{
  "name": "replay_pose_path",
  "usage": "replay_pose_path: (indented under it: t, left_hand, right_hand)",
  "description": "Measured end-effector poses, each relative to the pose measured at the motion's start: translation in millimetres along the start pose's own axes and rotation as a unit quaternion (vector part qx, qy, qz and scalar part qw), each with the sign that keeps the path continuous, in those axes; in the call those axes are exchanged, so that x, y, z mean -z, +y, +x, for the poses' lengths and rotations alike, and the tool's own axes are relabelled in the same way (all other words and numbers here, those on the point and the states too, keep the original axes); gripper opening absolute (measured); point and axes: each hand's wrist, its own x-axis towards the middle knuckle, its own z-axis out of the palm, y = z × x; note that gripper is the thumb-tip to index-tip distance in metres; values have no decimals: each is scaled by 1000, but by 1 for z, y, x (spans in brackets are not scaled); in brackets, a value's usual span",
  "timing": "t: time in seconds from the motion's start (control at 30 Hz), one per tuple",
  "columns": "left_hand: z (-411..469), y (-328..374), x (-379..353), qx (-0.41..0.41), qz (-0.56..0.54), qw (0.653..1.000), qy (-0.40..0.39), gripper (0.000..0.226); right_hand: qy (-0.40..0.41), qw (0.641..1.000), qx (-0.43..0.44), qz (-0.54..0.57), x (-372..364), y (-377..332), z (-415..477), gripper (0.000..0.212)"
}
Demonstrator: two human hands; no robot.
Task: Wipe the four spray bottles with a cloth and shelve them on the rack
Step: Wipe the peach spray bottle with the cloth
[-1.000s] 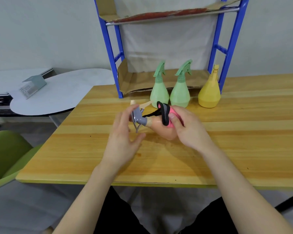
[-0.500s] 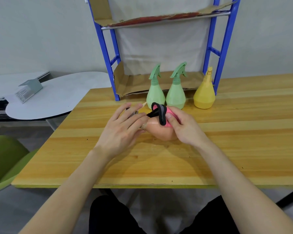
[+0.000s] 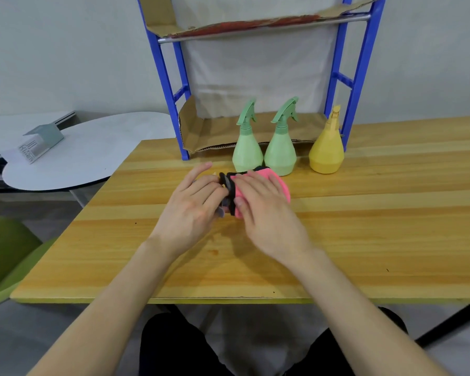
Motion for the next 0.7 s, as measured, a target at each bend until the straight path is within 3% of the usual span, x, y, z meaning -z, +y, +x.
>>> replay_pose_path:
  t: [0.1, 0.23, 0.27, 0.37, 0.4, 0.43, 0.53, 0.57, 0.63, 0.7]
  left_hand:
    - [-8, -4, 0, 34, -13, 999, -6, 10]
    - [-13, -4, 0, 75, -30, 997, -4, 24]
    - [-12, -4, -1, 80, -37, 996, -2, 24]
    - [-10, -4, -1, 90, -49, 995, -4, 24]
    - [-10, -5, -1, 92, -51, 994, -8, 24]
    - [-11, -4, 0, 94, -55, 994, -14, 25]
    - [-10, 0, 2, 102, -73, 992, -17, 22]
    - [-9, 1, 2, 104, -77, 991, -15, 21]
    - [-5, 2, 1, 104, -77, 991, -20, 18]
    - [-4, 0, 1, 106, -73, 991, -29, 18]
  right_hand:
    - [17, 999, 10, 44, -7, 12, 1, 43]
    - [28, 971, -193, 137, 6, 35, 13, 26]
    - [29, 975, -184, 118, 8, 32, 13, 26]
    - [6, 999, 2, 54, -3, 9, 6, 38]
    - [1, 998, 29, 54, -8, 8, 4, 41]
    - [7, 998, 16, 68, -10, 12, 4, 40]
    - [60, 979, -152, 125, -1, 25, 13, 28]
    - [66, 979, -158, 114, 1, 23, 14, 24]
    - [63, 994, -58, 66, 0, 8, 12, 20]
    - [38, 997, 32, 54, -9, 2, 4, 30]
